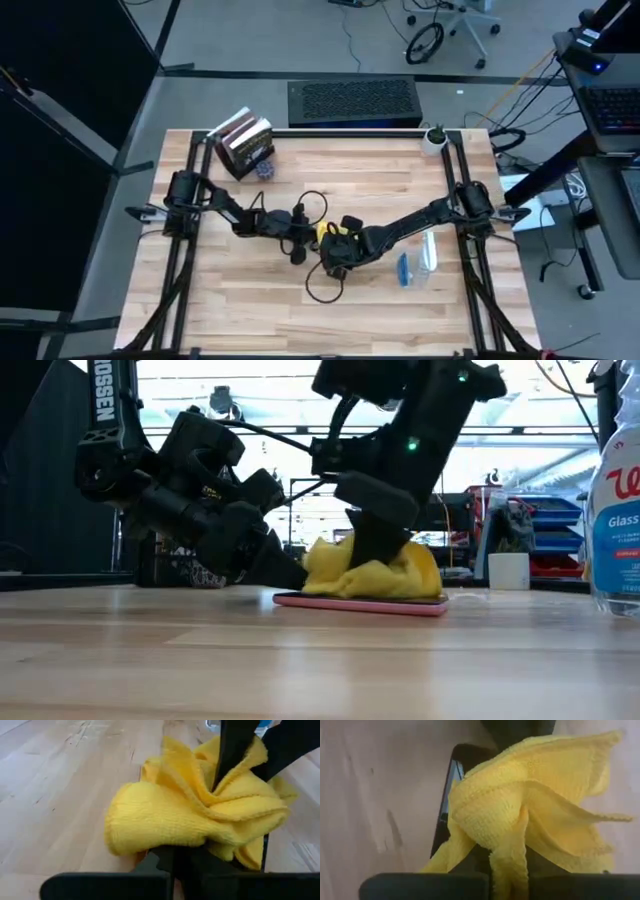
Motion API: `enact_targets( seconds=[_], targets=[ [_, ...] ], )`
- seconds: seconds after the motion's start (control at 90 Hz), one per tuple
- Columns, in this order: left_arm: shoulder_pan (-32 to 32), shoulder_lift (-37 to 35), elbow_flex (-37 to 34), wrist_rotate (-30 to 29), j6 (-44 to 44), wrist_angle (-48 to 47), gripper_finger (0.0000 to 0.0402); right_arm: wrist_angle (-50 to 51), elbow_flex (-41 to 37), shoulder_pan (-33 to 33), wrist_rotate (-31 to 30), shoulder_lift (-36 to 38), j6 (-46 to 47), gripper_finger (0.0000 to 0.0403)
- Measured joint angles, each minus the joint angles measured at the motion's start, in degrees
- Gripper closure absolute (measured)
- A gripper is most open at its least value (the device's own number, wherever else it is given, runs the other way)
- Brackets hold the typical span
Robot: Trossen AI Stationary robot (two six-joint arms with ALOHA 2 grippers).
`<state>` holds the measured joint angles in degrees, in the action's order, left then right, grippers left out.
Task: Apply microfiber cloth
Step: Wipe the front of the pink cellphone with a yellow microfiber cloth
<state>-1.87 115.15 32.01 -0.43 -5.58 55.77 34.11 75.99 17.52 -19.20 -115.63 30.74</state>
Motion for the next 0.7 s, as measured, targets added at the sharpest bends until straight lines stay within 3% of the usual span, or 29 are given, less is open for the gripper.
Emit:
enact_targets(
  seconds=[0.367,0.433,0.567,0.7],
  targets=[
    [0.02,0.00,0.00,0.02,0.00,-0.02,0.0402,17.67,-0.55,5.77,4.33,3.57,4.86,0.0394],
    [0.02,0.00,0.00,0.02,0.00,-0.02,0.0402,15.82,-0.30,5.41,3.02,5.35,5.87,0.0394],
    [0.04,0.00,0.00,0.02,0.00,-0.02,0.0402,6.82,0.66,3.59,-5.22,8.10,3.88,0.0394],
    [0.04,0.00,0.01,0.02,0.00,-0.02,0.0402,-4.60,0.60,1.14,-5.55,7.39,-1.33,0.0394]
  ],
)
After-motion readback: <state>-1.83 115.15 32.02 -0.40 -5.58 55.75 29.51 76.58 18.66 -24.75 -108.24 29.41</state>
